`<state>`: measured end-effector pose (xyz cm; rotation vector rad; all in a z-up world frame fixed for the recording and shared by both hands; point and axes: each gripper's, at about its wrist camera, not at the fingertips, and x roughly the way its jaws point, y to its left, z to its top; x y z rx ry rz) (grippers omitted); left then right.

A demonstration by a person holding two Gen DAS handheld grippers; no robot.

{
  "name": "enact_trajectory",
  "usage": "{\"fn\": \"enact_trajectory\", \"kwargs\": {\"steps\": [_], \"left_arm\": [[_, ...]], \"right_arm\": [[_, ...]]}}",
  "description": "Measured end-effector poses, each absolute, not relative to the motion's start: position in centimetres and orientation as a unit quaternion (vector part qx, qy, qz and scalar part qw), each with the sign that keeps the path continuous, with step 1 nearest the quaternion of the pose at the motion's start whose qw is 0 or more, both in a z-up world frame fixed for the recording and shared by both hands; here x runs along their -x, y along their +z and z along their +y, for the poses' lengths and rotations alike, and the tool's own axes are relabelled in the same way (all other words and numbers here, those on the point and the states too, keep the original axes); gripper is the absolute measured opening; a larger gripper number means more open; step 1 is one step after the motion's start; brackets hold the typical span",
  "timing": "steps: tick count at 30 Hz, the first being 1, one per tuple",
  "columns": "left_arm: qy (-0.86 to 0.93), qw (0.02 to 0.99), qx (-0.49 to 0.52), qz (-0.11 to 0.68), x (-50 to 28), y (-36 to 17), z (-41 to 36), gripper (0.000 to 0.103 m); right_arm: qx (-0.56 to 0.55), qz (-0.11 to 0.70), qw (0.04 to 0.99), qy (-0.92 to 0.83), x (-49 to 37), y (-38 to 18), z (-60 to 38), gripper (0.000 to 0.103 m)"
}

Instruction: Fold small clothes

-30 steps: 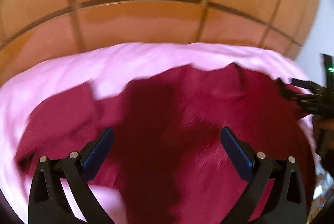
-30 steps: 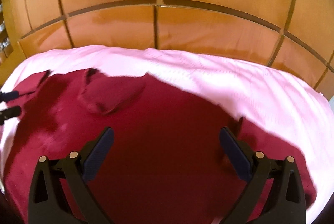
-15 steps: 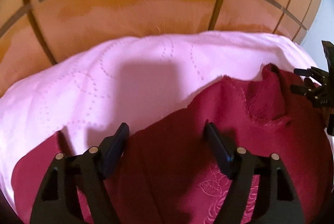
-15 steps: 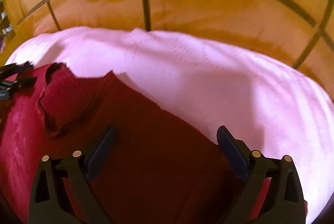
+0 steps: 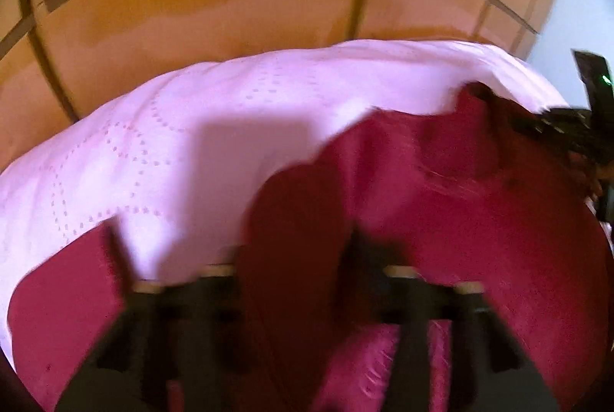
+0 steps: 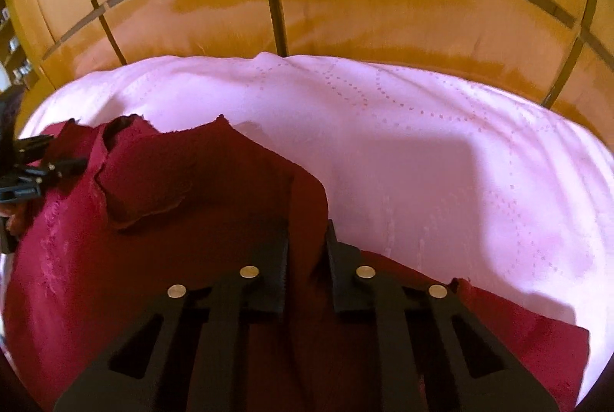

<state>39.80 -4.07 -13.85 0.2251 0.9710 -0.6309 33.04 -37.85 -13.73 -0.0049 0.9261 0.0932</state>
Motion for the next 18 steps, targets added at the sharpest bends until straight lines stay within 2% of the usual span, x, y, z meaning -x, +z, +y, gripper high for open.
{"fn": "enact_trajectory", "kwargs": {"steps": [4,10,15,18], "left_arm": [[-0.284,0.848,-0.150,0.421,-38.5,-12.3,-4.6,0.012],[-0.232,0.894,-0.133,0.360,-39.7,-8.2,-3.5,0.012],[-0.179,0.916,-0.134,0.334,-43.5,-5.9,-3.6,0.012],[-0.158,0.915,-0.138,0.344,-46.3,-6.1,-4.2,0.013]], "right_arm": [[0.042,0.414,0.909,0.016,-31.8,-11.9,-35.9,0.011],[0.062,0.350,0.934,-0.014,-32.0,-8.3,-34.5,0.011],[0.033,0.301,0.952,-0.037,-35.5,-6.0,-34.8,0.011],[0.022,0.289,0.956,-0.047,-38.2,-6.2,-34.9,0.011]]}}
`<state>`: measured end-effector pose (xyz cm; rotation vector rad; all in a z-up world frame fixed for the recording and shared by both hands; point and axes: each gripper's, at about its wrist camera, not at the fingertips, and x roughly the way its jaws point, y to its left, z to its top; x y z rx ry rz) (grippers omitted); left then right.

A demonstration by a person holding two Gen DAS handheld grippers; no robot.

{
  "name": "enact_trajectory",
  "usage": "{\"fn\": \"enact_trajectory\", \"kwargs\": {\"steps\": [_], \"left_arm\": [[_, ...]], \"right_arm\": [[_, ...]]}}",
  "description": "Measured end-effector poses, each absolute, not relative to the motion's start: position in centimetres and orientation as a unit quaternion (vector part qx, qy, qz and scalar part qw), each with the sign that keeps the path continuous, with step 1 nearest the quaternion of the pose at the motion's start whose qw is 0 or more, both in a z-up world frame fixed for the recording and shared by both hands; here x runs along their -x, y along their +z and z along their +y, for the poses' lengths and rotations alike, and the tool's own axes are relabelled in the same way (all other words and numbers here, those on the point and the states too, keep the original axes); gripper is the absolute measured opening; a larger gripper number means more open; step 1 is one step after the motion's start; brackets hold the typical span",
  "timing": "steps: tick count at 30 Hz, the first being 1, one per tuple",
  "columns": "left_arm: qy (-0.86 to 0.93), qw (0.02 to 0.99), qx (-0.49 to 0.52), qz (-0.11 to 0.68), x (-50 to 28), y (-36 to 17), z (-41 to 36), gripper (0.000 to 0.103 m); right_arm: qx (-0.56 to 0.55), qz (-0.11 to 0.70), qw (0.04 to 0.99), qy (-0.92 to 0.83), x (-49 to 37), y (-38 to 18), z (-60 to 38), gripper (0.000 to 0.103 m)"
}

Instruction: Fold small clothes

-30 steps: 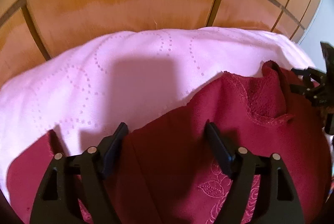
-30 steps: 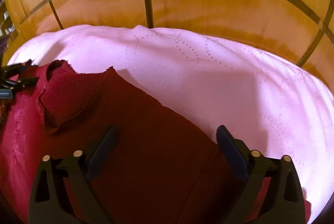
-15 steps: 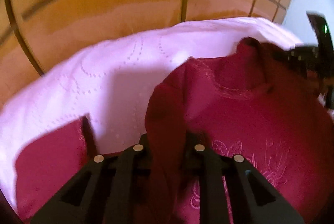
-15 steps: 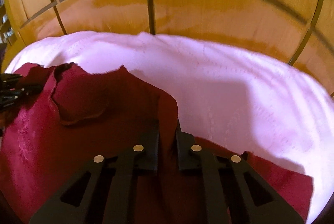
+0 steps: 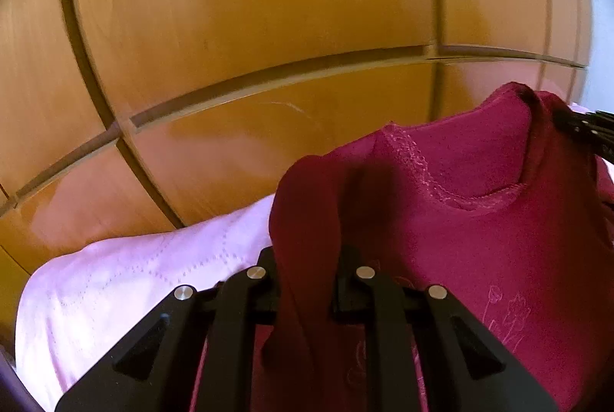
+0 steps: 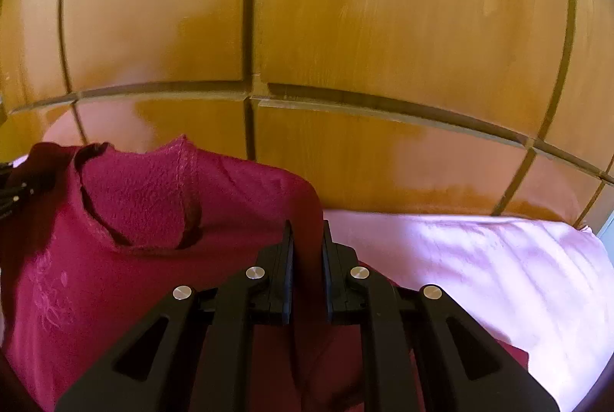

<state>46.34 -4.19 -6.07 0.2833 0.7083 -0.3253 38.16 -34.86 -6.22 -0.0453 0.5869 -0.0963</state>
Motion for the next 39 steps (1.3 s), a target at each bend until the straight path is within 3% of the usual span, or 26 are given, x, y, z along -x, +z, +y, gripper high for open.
{"fn": "enact_trajectory", "kwargs": {"steps": [3,6,7,11,15,16,17,19,22,29,35,36,37,38,39], "left_arm": [[-0.141,0.903,-0.165,0.370,-49.2,-8.6,-5.7,0.017],[-0.104,0.899,-0.181,0.386,-50.5,-11.7,-6.0,0.048],[-0.086,0.898,-0.183,0.390,-50.8,-12.7,-5.8,0.064],[-0.066,0.906,-0.142,0.394,-51.5,-13.8,-4.3,0.087],[-0.060,0.903,-0.138,0.403,-51.5,-13.1,-4.1,0.087],[-0.058,0.902,-0.139,0.405,-51.0,-12.8,-4.1,0.088],[-0.058,0.901,-0.137,0.407,-49.9,-12.3,-4.1,0.088],[-0.067,0.899,-0.122,0.415,-47.8,-11.8,-4.1,0.088],[-0.100,0.899,-0.070,0.421,-43.6,-10.9,-3.8,0.091],[-0.140,0.889,-0.012,0.435,-35.0,-12.0,-4.1,0.095],[-0.142,0.887,-0.007,0.440,-32.8,-13.1,-3.9,0.099],[-0.142,0.885,-0.007,0.443,-33.3,-13.6,-3.8,0.100],[-0.141,0.884,-0.010,0.445,-33.5,-13.6,-3.8,0.100],[-0.139,0.885,-0.015,0.445,-33.6,-13.6,-3.9,0.100],[-0.137,0.885,-0.021,0.445,-33.6,-13.6,-4.1,0.101]], "right_arm": [[0.020,0.311,0.949,-0.053,-41.0,-8.2,-34.6,0.011],[0.004,0.361,0.931,-0.060,-43.3,-11.9,-34.9,0.022],[0.005,0.380,0.923,-0.068,-44.0,-13.4,-34.9,0.032],[0.059,0.387,0.915,-0.093,-44.8,-14.2,-33.3,0.039],[0.085,0.385,0.912,-0.115,-45.0,-14.2,-32.5,0.047],[0.086,0.383,0.912,-0.120,-44.9,-14.1,-32.5,0.055],[0.087,0.379,0.913,-0.125,-44.7,-13.8,-32.4,0.071],[0.088,0.357,0.920,-0.137,-43.4,-12.6,-32.1,0.079],[0.075,0.314,0.939,-0.118,-39.7,-10.4,-31.5,0.079],[0.147,0.341,0.917,-0.150,-35.0,-11.2,-32.0,0.079],[0.020,0.410,0.900,-0.146,-36.6,-14.6,-38.3,0.079],[0.006,0.409,0.901,-0.142,-36.4,-14.7,-38.5,0.076],[-0.007,0.405,0.904,-0.139,-36.2,-14.6,-38.8,0.062],[-0.012,0.400,0.906,-0.138,-36.3,-14.5,-38.9,0.040],[-0.011,0.394,0.909,-0.136,-36.2,-14.1,-38.7,0.036]]}}
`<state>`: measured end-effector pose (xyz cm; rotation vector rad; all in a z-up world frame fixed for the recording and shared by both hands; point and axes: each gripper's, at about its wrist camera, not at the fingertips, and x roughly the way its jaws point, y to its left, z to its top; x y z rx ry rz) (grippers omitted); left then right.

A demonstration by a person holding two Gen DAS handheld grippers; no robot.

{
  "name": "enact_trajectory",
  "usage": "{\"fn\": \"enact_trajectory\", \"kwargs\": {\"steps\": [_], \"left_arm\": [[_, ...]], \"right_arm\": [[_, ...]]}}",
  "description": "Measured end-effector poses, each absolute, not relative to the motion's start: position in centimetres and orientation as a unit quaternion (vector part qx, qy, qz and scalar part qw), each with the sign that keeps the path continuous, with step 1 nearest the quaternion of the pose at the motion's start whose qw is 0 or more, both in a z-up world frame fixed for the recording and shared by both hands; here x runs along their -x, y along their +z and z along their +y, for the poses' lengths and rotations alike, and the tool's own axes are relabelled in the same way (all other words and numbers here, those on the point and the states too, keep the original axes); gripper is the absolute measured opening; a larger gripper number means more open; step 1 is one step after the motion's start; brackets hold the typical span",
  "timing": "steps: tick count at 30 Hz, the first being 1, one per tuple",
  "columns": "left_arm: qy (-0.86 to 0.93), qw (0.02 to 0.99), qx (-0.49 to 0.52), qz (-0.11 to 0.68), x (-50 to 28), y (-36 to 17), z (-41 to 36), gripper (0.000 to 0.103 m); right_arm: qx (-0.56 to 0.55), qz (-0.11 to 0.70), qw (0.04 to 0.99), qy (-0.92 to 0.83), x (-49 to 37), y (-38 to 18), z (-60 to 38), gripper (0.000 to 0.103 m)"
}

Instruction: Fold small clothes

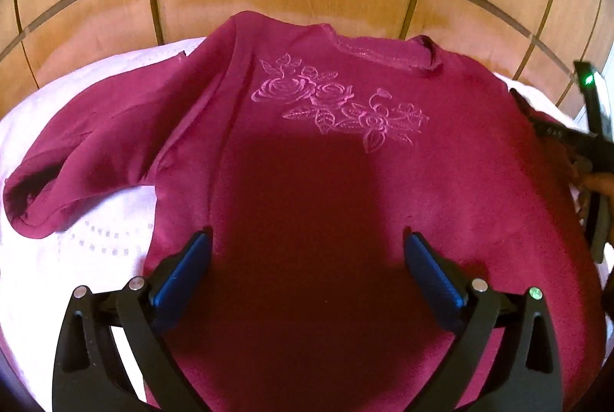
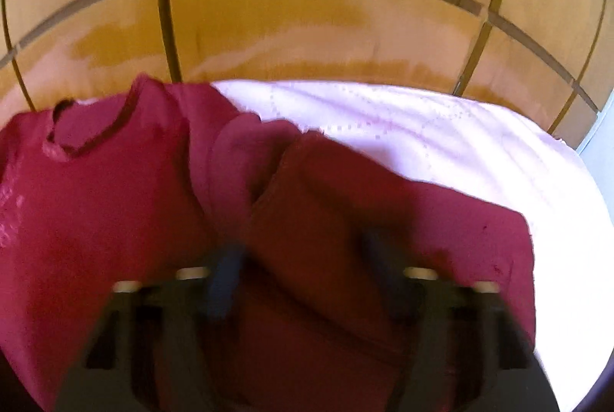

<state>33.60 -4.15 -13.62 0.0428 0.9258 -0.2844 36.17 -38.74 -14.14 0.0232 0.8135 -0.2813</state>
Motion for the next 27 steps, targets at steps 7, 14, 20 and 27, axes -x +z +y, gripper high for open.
{"fn": "enact_trajectory", "kwargs": {"steps": [7,14,20,27], "left_arm": [[-0.132,0.886,-0.030,0.444,-32.8,-14.1,-4.3,0.101],[-0.131,0.886,-0.032,0.444,-32.7,-14.2,-4.2,0.101],[-0.129,0.886,-0.036,0.444,-32.8,-14.4,-4.4,0.101],[-0.127,0.886,-0.040,0.444,-32.7,-14.4,-4.3,0.101]], "right_arm": [[-0.092,0.362,0.917,-0.140,-33.6,-12.5,-41.6,0.019],[-0.119,0.302,0.923,-0.208,-28.1,-10.2,-48.2,0.018],[-0.138,0.266,0.910,-0.286,-23.4,-8.5,-54.7,0.018],[-0.194,0.289,0.864,-0.364,-18.7,-11.1,-61.7,0.023]]}}
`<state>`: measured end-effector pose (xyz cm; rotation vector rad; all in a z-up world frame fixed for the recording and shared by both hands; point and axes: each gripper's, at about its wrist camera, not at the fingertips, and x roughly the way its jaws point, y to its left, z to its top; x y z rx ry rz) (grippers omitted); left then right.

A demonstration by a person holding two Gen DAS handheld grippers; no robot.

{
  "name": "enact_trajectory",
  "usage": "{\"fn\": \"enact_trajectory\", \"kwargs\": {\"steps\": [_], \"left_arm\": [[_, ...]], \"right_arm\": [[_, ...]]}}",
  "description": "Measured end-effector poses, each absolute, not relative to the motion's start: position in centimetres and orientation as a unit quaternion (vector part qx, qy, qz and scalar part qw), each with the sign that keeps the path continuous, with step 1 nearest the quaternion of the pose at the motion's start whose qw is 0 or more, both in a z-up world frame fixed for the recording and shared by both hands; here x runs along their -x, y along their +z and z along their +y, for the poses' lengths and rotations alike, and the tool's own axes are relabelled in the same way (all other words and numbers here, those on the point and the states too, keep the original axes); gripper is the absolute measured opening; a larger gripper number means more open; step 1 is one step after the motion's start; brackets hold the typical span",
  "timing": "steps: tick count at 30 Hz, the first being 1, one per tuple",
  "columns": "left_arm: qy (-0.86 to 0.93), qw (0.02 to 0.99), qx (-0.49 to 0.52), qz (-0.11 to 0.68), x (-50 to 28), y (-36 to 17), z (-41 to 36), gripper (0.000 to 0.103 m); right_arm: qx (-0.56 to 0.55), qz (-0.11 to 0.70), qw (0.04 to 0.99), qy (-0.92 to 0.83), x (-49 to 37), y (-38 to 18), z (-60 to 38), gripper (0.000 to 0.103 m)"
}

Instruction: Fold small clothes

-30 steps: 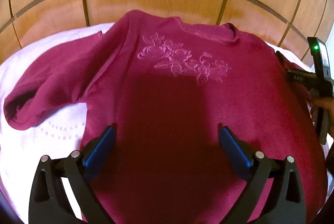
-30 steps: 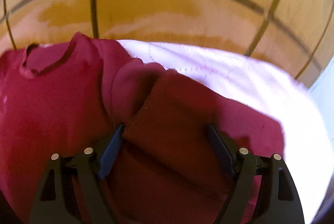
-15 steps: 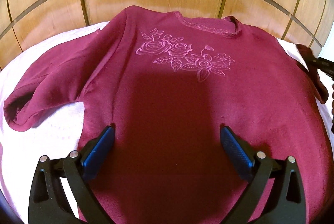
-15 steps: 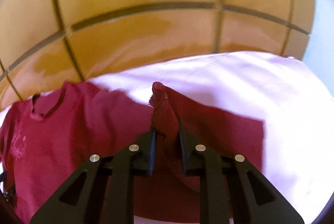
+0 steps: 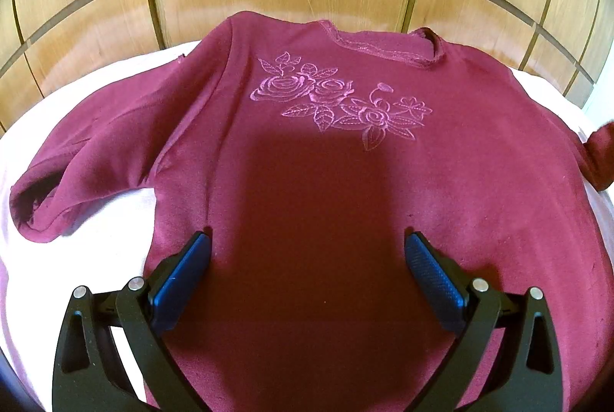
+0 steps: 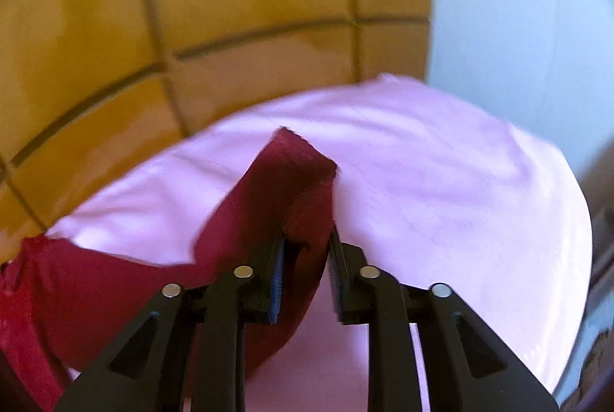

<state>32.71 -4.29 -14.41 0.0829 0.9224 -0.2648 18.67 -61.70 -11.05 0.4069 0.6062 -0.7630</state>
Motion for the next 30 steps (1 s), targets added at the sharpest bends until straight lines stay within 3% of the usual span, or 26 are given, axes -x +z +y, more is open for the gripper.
{"fn": "enact_trajectory", "kwargs": {"steps": [1,3,4,13,15,24,30], "left_arm": [[-0.127,0.886,-0.040,0.444,-32.7,-14.4,-4.3,0.101],[-0.127,0.886,-0.041,0.444,-32.7,-14.4,-4.3,0.101],[-0.127,0.886,-0.041,0.444,-32.7,-14.4,-4.3,0.101],[-0.127,0.886,-0.040,0.444,-32.7,-14.4,-4.3,0.101],[-0.127,0.886,-0.040,0.444,-32.7,-14.4,-4.3,0.101],[-0.127,0.886,-0.040,0.444,-32.7,-14.4,-4.3,0.101],[-0.138,0.882,-0.023,0.451,-32.9,-14.0,-3.9,0.101]], "right_arm": [[-0.207,0.301,0.854,-0.370,-18.3,-11.9,-62.4,0.029],[-0.222,0.316,0.839,-0.383,-17.5,-13.2,-63.1,0.055],[-0.225,0.317,0.831,-0.397,-17.2,-13.7,-63.1,0.072],[-0.178,0.205,0.890,-0.367,-17.7,-9.1,-55.8,0.074],[-0.151,0.200,0.911,-0.326,-19.3,-8.1,-52.7,0.078],[-0.089,0.296,0.950,-0.038,-28.9,-10.2,-37.1,0.079],[-0.026,0.390,0.920,-0.033,-32.6,-14.8,-31.7,0.079]]}}
